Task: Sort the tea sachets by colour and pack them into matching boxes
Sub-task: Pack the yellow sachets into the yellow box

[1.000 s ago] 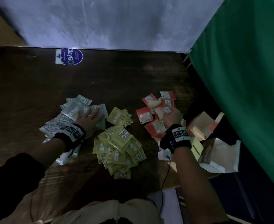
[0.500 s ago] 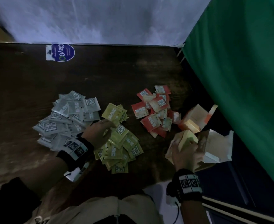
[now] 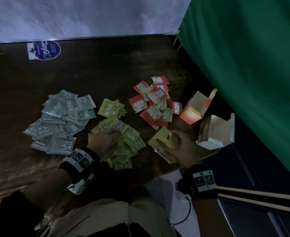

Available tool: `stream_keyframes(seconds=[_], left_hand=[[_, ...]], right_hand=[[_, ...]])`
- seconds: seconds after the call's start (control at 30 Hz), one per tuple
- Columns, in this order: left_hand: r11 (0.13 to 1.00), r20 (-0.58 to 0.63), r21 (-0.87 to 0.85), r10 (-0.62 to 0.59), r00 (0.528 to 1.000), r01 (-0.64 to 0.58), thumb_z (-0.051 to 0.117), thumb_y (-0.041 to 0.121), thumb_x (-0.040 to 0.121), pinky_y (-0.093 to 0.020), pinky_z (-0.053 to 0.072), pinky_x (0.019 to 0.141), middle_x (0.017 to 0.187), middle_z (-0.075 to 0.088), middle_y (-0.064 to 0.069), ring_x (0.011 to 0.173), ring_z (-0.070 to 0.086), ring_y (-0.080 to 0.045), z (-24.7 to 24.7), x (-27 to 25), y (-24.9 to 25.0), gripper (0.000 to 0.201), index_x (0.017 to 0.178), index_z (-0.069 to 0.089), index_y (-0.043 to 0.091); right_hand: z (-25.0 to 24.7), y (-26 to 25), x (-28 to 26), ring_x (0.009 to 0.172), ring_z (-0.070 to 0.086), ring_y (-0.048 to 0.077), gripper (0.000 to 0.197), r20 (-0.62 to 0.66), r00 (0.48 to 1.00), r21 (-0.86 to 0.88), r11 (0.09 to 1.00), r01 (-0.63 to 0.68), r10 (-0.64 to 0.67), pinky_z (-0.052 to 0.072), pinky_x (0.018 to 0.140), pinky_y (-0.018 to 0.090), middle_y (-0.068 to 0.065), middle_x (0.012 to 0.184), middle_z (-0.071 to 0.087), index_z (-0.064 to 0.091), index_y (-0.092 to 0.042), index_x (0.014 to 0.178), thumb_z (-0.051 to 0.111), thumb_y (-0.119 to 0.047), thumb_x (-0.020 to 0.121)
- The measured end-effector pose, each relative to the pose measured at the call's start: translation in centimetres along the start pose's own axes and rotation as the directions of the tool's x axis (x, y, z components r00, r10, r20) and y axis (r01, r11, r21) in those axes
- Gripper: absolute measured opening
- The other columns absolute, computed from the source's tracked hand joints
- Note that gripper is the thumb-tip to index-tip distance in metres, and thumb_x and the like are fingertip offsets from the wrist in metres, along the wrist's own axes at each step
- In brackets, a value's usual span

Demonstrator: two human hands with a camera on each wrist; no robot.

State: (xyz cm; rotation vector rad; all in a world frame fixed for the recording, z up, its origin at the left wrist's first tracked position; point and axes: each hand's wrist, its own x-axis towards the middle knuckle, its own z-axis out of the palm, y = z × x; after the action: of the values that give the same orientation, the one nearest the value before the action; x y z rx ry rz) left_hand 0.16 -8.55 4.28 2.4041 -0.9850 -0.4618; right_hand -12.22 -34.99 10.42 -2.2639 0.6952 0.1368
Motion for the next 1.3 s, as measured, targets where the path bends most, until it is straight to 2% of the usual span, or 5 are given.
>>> stream_keyframes(seconds=[0.4, 0.73, 0.93, 1.1, 1.3], left_hand=[[0.993, -0.081, 0.023, -0.111, 0.991, 0.113, 0.064, 0.018, 0.076, -0.047, 0.053, 0.074, 0.12, 0.057, -0.012, 0.097, 0.061, -0.037, 0.0, -1.8, -2.0, 0.028, 0.104, 0.067, 0.013], [0.984, 0.071, 0.024, -0.18, 0.981, 0.178, 0.068, 0.025, 0.081, -0.047, 0.05, 0.085, 0.129, 0.043, -0.006, 0.108, 0.053, -0.034, 0.6, -2.3, -3.6, 0.035, 0.115, 0.062, 0.023], [0.933, 0.085, 0.133, -0.346, 0.934, 0.334, 0.05, 0.042, 0.092, -0.039, 0.046, 0.086, 0.133, 0.049, -0.01, 0.113, 0.054, -0.033, -1.1, -0.8, -1.6, 0.058, 0.143, 0.029, 0.025], [0.883, 0.097, -0.016, -0.466, 0.879, 0.47, 0.055, 0.042, 0.09, -0.038, 0.044, 0.087, 0.127, 0.049, -0.016, 0.113, 0.051, -0.032, -1.8, 1.8, -0.9, 0.052, 0.13, 0.044, 0.01], [0.858, 0.092, -0.007, -0.511, 0.855, 0.514, 0.067, 0.042, 0.082, -0.041, 0.045, 0.093, 0.131, 0.041, -0.016, 0.116, 0.047, -0.034, -2.1, 2.1, -0.9, 0.065, 0.133, 0.041, 0.011]], right_hand=[[2.5, -5.6, -2.1, 0.093, 0.059, 0.009, 0.026, -0.018, 0.982, 0.089, 0.978, 0.191, -0.19, 0.05, 0.075, 0.02, -0.003, 0.107, 0.062, 0.062, -0.017, 0.111, 0.068, -0.021, 0.087], [13.3, -7.1, 2.4, 0.145, -0.005, 0.039, 0.136, 0.461, 0.887, -0.43, 0.87, 0.242, -0.019, 0.018, 0.111, 0.061, 0.016, 0.159, -0.005, -0.007, -0.02, 0.151, 0.083, -0.057, 0.056], [13.2, -5.7, 2.6, 0.133, 0.034, 0.03, 0.1, 0.338, 0.933, -0.238, 0.948, 0.213, -0.125, 0.04, 0.101, 0.054, 0.009, 0.145, 0.038, 0.019, -0.02, 0.149, 0.079, -0.041, 0.072], [12.9, -5.8, 2.3, 0.121, 0.053, 0.031, 0.067, 0.214, 0.968, -0.135, 0.977, 0.162, -0.131, 0.048, 0.098, 0.043, 0.015, 0.13, 0.056, 0.039, -0.014, 0.142, 0.065, 0.001, 0.082], [10.3, -6.9, 1.3, 0.093, 0.064, 0.029, 0.02, 0.063, 0.988, 0.008, 0.99, 0.141, -0.141, 0.045, 0.072, 0.025, 0.015, 0.099, 0.069, 0.064, -0.005, 0.107, 0.059, -0.009, 0.088]])
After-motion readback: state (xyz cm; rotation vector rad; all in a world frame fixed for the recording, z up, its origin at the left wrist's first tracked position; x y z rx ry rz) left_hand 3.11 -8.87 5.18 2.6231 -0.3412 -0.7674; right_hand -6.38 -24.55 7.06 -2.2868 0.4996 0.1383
